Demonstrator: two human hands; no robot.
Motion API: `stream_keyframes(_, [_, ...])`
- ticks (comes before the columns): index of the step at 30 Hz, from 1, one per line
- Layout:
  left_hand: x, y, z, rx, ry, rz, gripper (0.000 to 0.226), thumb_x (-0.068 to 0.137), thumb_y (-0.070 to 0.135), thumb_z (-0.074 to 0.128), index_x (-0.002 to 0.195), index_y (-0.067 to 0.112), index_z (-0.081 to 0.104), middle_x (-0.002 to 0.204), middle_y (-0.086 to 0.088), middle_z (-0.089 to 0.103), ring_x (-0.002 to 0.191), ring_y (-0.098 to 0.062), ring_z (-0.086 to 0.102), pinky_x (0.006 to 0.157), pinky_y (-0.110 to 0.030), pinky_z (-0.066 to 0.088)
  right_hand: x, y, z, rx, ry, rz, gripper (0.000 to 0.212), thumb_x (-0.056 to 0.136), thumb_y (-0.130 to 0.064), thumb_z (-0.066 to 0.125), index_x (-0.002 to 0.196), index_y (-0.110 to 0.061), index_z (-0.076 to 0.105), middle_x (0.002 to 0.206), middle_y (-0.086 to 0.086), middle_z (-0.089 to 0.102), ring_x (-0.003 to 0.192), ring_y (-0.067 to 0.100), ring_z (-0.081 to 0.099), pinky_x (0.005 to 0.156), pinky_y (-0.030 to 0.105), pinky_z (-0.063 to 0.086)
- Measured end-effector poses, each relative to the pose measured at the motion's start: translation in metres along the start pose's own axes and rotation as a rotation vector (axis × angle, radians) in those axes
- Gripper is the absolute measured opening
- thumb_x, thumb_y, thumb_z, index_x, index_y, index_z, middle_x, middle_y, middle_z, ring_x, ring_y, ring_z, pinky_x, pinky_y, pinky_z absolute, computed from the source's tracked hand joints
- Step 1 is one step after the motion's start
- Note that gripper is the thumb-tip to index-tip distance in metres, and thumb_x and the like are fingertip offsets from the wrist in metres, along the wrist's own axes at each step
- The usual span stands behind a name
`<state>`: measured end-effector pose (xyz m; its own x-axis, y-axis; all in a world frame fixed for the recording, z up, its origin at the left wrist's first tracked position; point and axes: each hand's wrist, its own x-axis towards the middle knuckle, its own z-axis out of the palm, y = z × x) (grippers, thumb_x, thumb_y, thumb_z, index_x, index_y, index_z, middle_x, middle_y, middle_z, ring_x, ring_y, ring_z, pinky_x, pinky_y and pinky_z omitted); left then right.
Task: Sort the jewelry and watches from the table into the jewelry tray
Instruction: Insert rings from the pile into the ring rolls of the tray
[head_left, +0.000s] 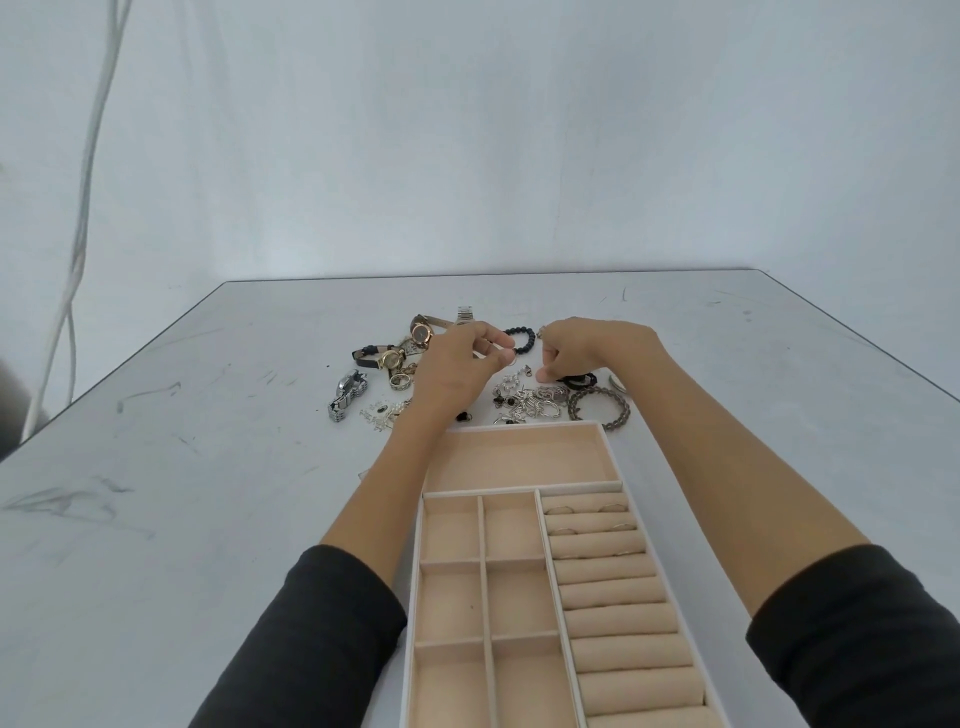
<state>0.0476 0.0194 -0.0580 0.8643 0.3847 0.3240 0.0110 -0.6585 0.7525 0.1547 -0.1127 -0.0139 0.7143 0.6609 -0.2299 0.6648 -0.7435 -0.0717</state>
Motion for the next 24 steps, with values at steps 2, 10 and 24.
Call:
stream_keyframes(2, [0.000, 0.001, 0.000, 0.000, -0.001, 0.005, 0.006, 0.084, 0.031, 0.067, 0.089, 0.033, 0.067, 0.079, 0.013, 0.062, 0.067, -0.009, 0.056, 0.078, -0.045, 0.055, -0.001, 0.002, 0.002, 0.039, 0.017, -0.034, 0.038, 0.090, -0.034, 0.062, 0.067, -0.011, 0.044, 0.069, 0.002, 0.048, 0.066, 0.022, 0.045, 0.069, 0.031, 0.037])
stream_keyframes(10, [-0.006, 0.008, -0.005, -0.060, 0.055, 0.042, 0.004, 0.084, 0.030, 0.067, 0.088, 0.032, 0.067, 0.075, 0.014, 0.059, 0.072, -0.013, 0.058, 0.076, -0.044, 0.055, -0.009, 0.007, 0.017, 0.381, 0.273, -0.138, 0.018, 0.081, -0.013, 0.073, 0.079, -0.018, 0.056, 0.079, -0.006, 0.052, 0.082, 0.017, 0.052, 0.071, 0.029, 0.041])
stream_keyframes(24, [-0.027, 0.019, -0.019, -0.131, 0.086, 0.090, 0.007, 0.086, 0.027, 0.068, 0.092, 0.025, 0.070, 0.079, 0.005, 0.064, 0.060, 0.003, 0.052, 0.052, -0.005, 0.040, -0.042, 0.012, 0.029, 1.050, 0.566, -0.125, 0.007, 0.079, -0.011, 0.076, 0.085, -0.012, 0.073, 0.080, 0.006, 0.069, 0.063, 0.004, 0.056, 0.055, 0.015, 0.042])
